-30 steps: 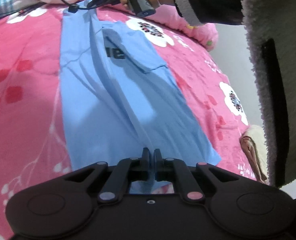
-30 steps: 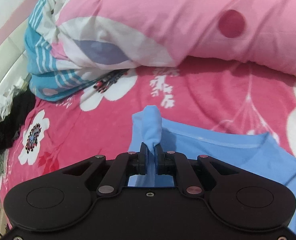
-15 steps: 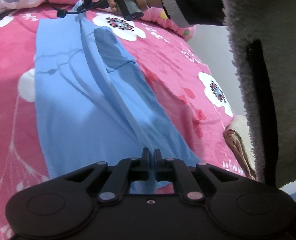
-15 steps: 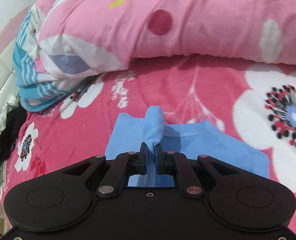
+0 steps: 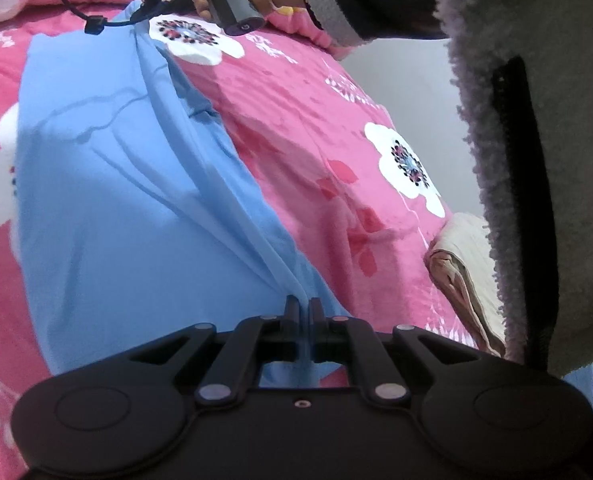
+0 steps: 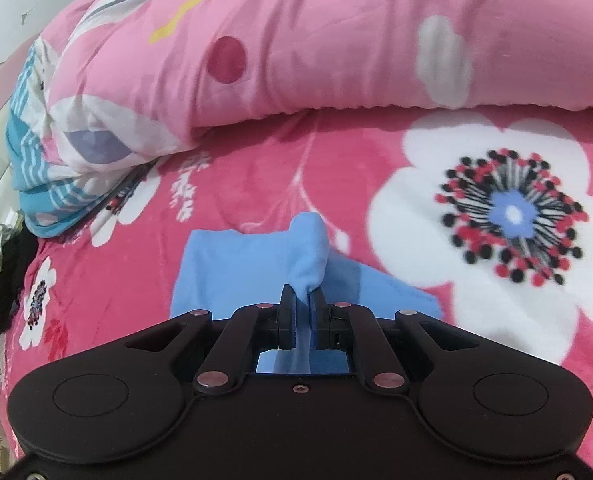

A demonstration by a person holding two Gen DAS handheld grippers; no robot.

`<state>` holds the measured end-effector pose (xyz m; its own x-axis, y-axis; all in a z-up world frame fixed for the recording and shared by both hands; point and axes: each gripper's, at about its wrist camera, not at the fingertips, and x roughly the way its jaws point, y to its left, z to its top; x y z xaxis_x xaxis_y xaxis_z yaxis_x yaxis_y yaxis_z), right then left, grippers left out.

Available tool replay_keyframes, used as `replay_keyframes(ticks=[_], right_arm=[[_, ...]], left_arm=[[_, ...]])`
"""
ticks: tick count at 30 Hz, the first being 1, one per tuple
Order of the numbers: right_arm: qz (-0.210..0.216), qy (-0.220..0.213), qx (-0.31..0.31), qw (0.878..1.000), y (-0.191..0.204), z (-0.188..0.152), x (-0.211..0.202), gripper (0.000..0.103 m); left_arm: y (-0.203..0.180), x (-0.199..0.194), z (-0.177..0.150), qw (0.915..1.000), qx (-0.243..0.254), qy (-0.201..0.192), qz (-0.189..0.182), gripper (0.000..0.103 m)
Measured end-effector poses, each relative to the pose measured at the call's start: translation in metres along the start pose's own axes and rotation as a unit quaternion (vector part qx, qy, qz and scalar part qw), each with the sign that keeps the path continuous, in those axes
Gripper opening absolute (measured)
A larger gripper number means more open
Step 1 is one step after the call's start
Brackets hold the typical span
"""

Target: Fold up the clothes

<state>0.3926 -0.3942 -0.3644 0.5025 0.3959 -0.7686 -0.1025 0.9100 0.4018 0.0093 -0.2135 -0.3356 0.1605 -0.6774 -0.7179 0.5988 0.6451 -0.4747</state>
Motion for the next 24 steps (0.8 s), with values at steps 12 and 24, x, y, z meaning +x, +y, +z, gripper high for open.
replay_keyframes(ticks=[12,24], right_arm=[[-0.007,0.003,0.022,1.000,-0.040,-0.010,-0.006,0.006],[-0.018,0.007,0.023,1.000,-0.060,-0.019,0.008,0.011]], left_arm=[[-0.012,0.041,0.009,0.9996,0.008,0.023,-0.017,0.004],[-0.010,0.066,0.006,0.9986,0.011,0.049,-0.017,0.004]])
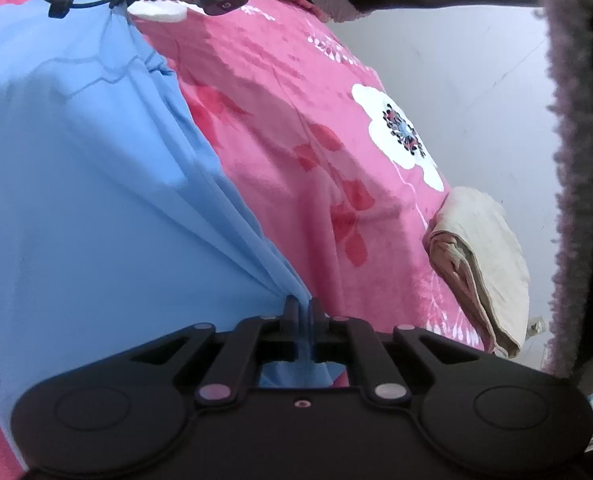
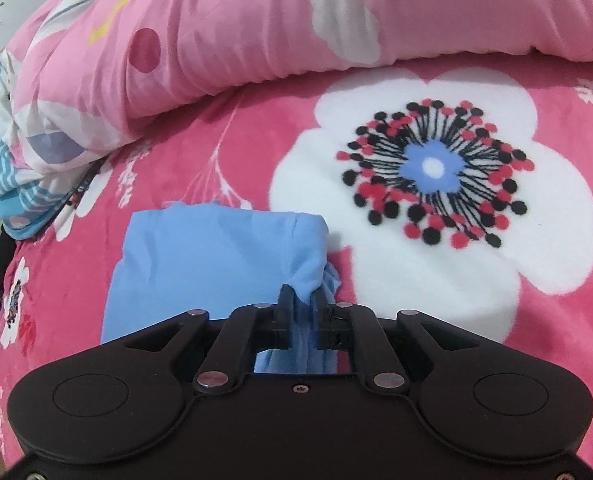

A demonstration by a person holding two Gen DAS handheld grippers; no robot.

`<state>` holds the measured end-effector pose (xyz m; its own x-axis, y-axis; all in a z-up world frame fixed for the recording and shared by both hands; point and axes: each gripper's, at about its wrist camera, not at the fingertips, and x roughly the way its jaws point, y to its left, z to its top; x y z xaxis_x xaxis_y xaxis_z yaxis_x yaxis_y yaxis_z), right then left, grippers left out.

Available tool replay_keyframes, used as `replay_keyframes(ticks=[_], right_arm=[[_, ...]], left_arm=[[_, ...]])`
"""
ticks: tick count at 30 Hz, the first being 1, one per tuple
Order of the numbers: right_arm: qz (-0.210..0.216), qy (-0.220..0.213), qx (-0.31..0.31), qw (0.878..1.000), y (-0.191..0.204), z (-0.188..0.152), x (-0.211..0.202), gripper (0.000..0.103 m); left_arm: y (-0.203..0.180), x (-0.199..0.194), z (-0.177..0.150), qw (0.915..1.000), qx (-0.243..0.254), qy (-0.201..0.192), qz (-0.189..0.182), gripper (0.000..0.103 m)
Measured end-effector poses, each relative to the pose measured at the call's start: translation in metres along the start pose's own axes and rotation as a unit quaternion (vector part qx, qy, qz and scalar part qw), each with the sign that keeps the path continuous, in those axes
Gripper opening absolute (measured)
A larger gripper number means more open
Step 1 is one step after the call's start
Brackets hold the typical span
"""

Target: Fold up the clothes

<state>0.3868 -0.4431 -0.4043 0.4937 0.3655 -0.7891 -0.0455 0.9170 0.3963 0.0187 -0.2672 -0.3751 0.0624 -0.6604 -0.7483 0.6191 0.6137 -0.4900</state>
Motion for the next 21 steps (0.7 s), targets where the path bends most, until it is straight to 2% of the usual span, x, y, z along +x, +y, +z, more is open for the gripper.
replay_keyframes(ticks=[2,3,5,10,12,14,17,21], right_arm=[[-0.001,-0.008,0.002,1.000,-0.004,-0.001,-0.002,0.015],[-0.004,-0.015,0.007,1.000,-0.006,-0.001,-0.003,0.023],[-0.008,-0.033,0.028,0.999,-0.015,-0.002,-0.008,0.030],[0.003,-0.091,0.096,0.991,-0.038,-0.014,-0.040,0.030],[0.009,-0.112,0.112,0.987,-0.043,-0.025,-0.060,0.035],[0.008,-0.131,0.136,0.982,-0.050,-0.047,-0.090,0.037],[0.001,-0.143,0.165,0.976,-0.058,-0.082,-0.130,0.039],[-0.035,-0.149,0.176,0.972,-0.058,-0.139,-0.189,0.041]], left_arm=[[0.000,0.003,0.000,1.0000,0.002,0.004,-0.002,0.004],[0.000,0.004,-0.001,1.0000,0.002,0.007,-0.002,0.004],[0.000,0.006,-0.002,0.9999,0.004,0.010,-0.003,0.004],[-0.003,0.011,-0.001,0.9996,0.019,0.021,-0.004,0.006],[-0.006,0.013,-0.002,0.9992,0.029,0.028,-0.006,0.010],[-0.009,0.014,-0.001,0.9985,0.042,0.034,-0.007,0.012],[-0.015,0.016,-0.002,0.9970,0.063,0.043,-0.013,0.021],[-0.023,0.018,-0.007,0.9928,0.098,0.063,-0.028,0.026]])
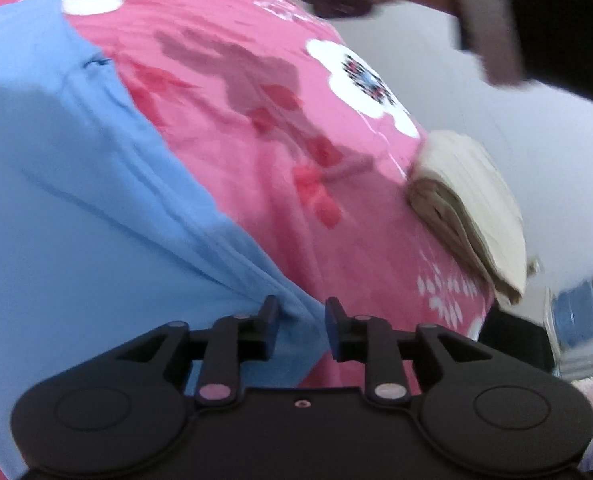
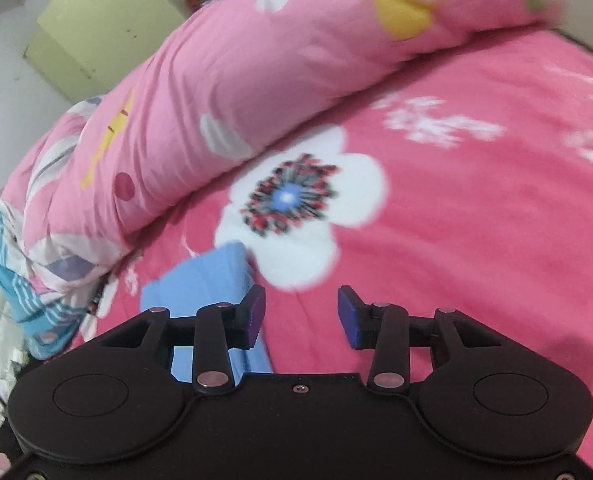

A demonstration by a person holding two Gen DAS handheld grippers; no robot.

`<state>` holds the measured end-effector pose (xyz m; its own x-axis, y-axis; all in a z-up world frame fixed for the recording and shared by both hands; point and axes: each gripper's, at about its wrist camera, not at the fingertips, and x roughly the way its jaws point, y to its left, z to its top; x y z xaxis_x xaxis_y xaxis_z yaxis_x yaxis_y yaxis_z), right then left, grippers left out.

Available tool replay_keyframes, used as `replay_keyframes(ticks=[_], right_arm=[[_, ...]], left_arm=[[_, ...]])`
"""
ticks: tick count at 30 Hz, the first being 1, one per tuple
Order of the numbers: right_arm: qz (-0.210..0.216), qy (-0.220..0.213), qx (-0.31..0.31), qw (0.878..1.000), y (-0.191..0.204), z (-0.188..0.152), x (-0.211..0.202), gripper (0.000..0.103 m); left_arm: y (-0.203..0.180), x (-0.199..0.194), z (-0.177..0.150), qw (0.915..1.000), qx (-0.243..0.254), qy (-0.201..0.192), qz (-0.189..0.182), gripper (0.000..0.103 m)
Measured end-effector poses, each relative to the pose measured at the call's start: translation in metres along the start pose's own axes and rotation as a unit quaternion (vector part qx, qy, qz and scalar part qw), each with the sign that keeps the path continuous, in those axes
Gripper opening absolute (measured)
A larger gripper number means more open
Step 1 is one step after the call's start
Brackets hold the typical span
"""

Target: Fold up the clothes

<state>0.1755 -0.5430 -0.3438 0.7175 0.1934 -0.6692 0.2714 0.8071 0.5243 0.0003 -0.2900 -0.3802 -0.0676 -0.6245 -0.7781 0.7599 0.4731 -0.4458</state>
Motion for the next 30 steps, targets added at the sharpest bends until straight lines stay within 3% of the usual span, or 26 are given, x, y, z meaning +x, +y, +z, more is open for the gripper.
replay_keyframes(ticks=[9,15,19,22,25,30], right_arm=[[-0.085,-0.002,-0.034,0.996,-0.010,-0.096,-0.131,0.041],[-0.090,0.035,-0.105,0.990,0.014,-0.165,-0.193,0.041],[-0.075,0.084,-0.165,0.980,0.043,-0.208,-0.191,0.041],[-0.070,0.110,-0.202,0.971,0.064,-0.233,-0.169,0.039],[-0.084,0.116,-0.204,0.968,0.074,-0.246,-0.151,0.038],[-0.098,0.113,-0.185,0.971,0.076,-0.253,-0.139,0.027]], left_arm=[[-0.015,-0.015,-0.030,0.9920,0.085,0.069,-0.062,0.030],[0.008,-0.064,-0.065,0.9839,0.134,0.115,-0.028,0.030],[0.041,-0.097,-0.070,0.9840,0.129,0.117,0.040,0.030],[0.047,-0.096,-0.065,0.9810,0.136,0.119,0.071,0.030],[0.043,-0.077,-0.061,0.9755,0.151,0.143,0.071,0.032],[0.024,-0.054,-0.071,0.9604,0.213,0.158,0.086,0.032]])
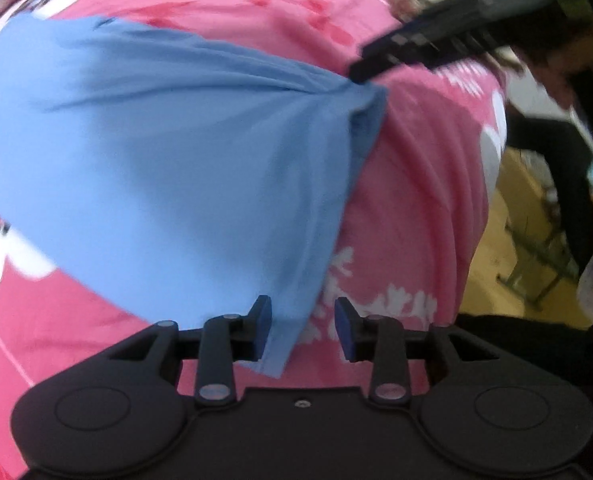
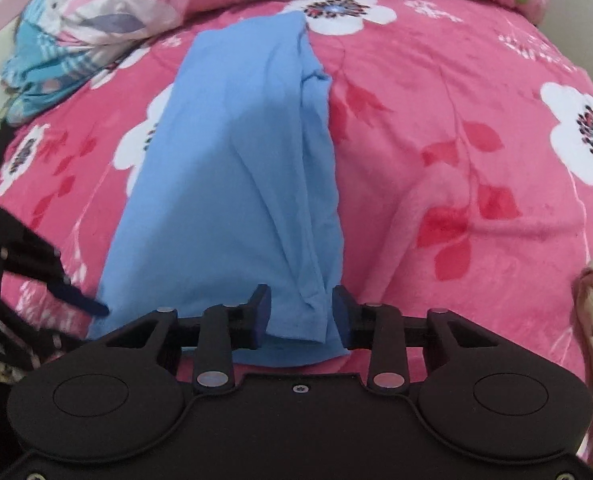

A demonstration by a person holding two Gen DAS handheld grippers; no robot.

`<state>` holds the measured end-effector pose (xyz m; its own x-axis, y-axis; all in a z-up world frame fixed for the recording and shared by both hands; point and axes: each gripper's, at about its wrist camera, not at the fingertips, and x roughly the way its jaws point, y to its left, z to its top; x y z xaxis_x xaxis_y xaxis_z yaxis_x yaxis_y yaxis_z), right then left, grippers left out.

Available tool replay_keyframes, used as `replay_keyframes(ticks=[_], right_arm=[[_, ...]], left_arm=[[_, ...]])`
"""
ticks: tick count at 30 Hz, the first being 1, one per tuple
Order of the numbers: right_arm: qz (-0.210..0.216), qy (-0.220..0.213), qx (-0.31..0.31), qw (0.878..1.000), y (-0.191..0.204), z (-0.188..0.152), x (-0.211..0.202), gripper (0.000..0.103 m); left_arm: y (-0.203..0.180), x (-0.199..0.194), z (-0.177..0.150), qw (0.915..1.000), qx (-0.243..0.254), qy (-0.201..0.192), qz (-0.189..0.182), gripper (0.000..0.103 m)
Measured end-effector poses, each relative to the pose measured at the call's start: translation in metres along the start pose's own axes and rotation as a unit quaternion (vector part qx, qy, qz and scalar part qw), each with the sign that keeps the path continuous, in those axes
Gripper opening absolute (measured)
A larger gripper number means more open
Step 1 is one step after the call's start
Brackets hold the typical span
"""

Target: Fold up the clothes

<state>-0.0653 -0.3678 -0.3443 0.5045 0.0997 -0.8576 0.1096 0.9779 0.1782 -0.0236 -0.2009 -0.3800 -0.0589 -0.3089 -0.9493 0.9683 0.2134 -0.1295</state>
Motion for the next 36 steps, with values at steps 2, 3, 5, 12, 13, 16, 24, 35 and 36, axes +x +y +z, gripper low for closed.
replay_keyframes(ticks=[2,3,5,12,13,16,24,35,36], right_arm=[[-0.003,0.002,0.004,1.000,0.001,0.000,0.003,0.025],[-0.003,0.005,0.004,1.000,0.001,-0.001,0.005,0.021],[-0.005,0.011,0.002,1.000,-0.001,-0.006,0.010,0.020],[-0.014,0.046,0.005,0.999,-0.009,-0.020,0.031,0.020],[-0.015,0.049,0.006,0.999,-0.009,-0.021,0.033,0.020],[-0.014,0.053,0.009,0.998,-0.010,-0.023,0.034,0.020],[0.001,0.047,0.011,0.999,-0.012,-0.021,0.020,0.005],[-0.005,0.046,0.013,0.999,-0.020,-0.017,0.007,0.005],[-0.006,0.048,0.014,0.999,-0.022,-0.017,0.010,0.005]], left_arm=[[-0.006,0.003,-0.002,0.9998,0.014,0.002,0.017,0.032],[-0.008,0.005,-0.002,0.9995,0.020,0.001,0.025,0.032],[-0.012,0.006,-0.004,0.9991,0.027,-0.003,0.034,0.032],[0.002,0.003,-0.008,0.9995,-0.017,-0.013,0.025,0.031],[0.006,0.003,-0.008,0.9992,-0.033,-0.015,0.019,0.030],[0.018,0.004,-0.007,0.9972,-0.073,-0.018,0.005,0.020],[0.019,-0.004,-0.006,0.9982,-0.054,-0.021,-0.014,0.004],[0.008,-0.006,-0.012,0.9988,-0.018,-0.021,-0.039,0.003],[0.007,-0.004,-0.011,0.9988,-0.017,-0.020,-0.042,0.003]])
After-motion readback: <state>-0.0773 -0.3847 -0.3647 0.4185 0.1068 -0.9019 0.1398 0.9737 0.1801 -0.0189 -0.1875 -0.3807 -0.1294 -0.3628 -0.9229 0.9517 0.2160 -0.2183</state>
